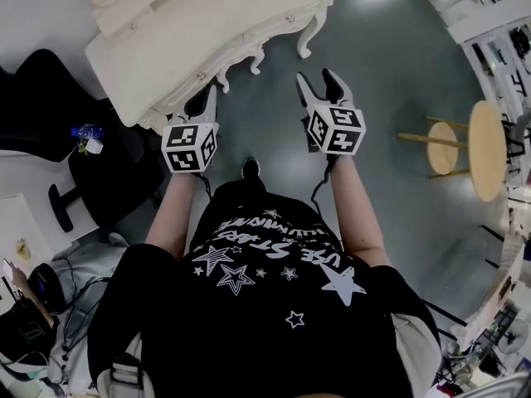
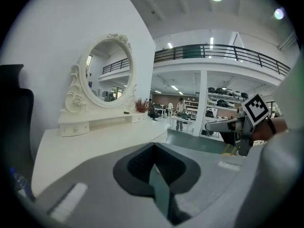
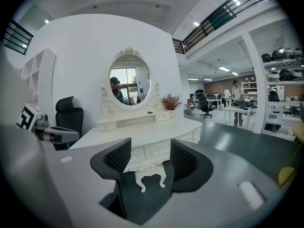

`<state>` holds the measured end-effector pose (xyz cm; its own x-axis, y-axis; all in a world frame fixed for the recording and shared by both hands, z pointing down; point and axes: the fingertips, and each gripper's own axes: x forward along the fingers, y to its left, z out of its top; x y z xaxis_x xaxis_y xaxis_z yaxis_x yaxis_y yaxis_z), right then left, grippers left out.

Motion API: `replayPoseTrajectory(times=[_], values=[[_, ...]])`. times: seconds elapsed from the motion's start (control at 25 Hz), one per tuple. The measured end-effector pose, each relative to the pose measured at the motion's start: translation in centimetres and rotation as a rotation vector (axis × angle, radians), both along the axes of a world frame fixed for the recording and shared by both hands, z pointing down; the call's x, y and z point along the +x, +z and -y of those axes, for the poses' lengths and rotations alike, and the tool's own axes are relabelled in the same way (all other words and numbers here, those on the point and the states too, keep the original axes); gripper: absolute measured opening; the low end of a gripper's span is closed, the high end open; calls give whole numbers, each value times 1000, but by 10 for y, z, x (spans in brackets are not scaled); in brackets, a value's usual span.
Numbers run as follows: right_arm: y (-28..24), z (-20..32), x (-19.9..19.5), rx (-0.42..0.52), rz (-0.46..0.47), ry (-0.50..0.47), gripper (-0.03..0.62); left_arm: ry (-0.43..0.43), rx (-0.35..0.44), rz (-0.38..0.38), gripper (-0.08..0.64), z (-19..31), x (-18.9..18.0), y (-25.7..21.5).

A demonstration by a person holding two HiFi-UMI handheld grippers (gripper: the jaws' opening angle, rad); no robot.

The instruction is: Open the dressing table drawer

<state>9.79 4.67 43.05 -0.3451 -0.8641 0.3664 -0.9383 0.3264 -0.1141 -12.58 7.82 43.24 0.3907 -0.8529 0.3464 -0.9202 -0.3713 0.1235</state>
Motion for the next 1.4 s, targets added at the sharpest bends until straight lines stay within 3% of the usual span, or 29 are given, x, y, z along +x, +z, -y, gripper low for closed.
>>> replayPoseTrajectory(times=[0.28, 0.64, 1.0, 1.4], values=[[7, 66, -13, -16, -8, 13, 273, -16, -21, -9, 2, 60, -21, 10], [12, 124, -11, -14, -13, -16, 275, -43, -30, -3, 2, 104, -23, 17], [18, 246, -19, 10, -9, -151, 273, -146, -39, 29, 2, 179, -17, 21], [33, 394, -28, -31, -13, -311, 267, -294, -50, 50, 2, 289, -3, 22]])
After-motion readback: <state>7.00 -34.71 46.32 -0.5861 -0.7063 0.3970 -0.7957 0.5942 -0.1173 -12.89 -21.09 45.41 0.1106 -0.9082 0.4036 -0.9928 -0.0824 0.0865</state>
